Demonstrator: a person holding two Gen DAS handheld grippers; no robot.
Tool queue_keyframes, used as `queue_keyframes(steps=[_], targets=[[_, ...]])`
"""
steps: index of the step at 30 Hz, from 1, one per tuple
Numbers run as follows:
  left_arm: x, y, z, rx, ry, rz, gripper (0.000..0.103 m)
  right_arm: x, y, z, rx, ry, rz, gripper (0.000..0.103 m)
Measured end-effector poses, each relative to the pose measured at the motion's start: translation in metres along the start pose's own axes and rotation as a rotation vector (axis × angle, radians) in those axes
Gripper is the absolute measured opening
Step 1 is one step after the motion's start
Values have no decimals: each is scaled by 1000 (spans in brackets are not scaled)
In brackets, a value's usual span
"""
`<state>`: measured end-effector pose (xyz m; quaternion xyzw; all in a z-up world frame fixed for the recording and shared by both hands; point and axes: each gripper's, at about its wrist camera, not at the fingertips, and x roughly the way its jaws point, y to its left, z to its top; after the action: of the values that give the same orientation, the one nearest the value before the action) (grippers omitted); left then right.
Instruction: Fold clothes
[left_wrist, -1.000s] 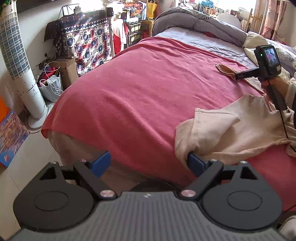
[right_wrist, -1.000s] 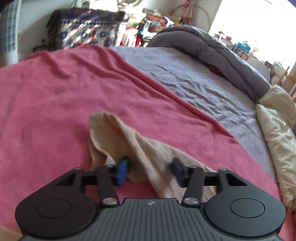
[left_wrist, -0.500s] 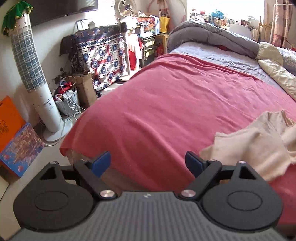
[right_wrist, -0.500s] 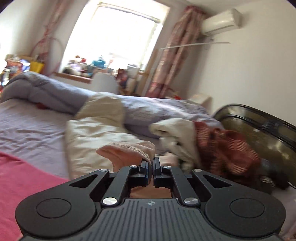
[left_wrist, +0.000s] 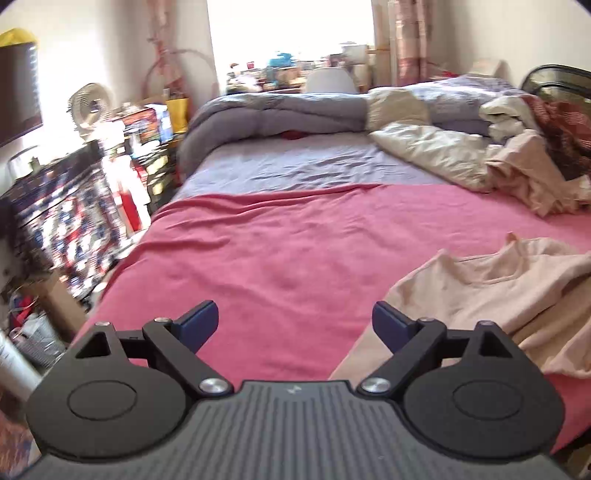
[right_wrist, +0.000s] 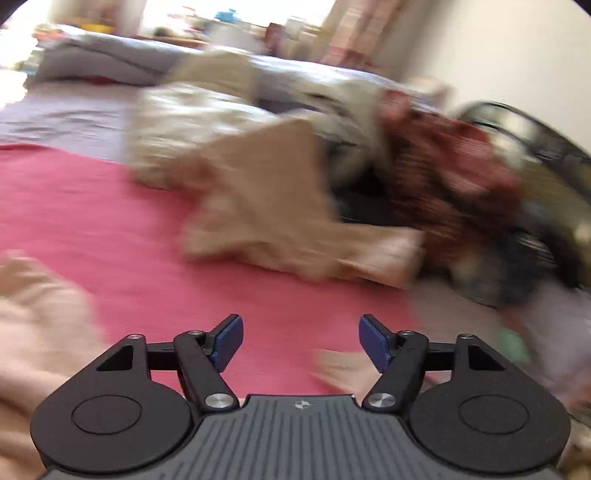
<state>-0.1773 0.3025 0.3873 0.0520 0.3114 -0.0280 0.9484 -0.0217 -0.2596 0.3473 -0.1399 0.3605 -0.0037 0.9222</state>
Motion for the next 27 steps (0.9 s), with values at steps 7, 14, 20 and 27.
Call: queue_keyframes(steps=[7,14,20,27], targets=[[110,-60,23,184,73,-136,91,52,97,31,-155,-25,282,86],[162,-65,2,154,183,-230,89,88,128,23,-85,46,409,86],[170,-59,-7,76,152,-295,77,87,119,16,-15,-10,389,86],[177,-54,-3,22,152,-354,51,103,106,12,28,23,438,88]])
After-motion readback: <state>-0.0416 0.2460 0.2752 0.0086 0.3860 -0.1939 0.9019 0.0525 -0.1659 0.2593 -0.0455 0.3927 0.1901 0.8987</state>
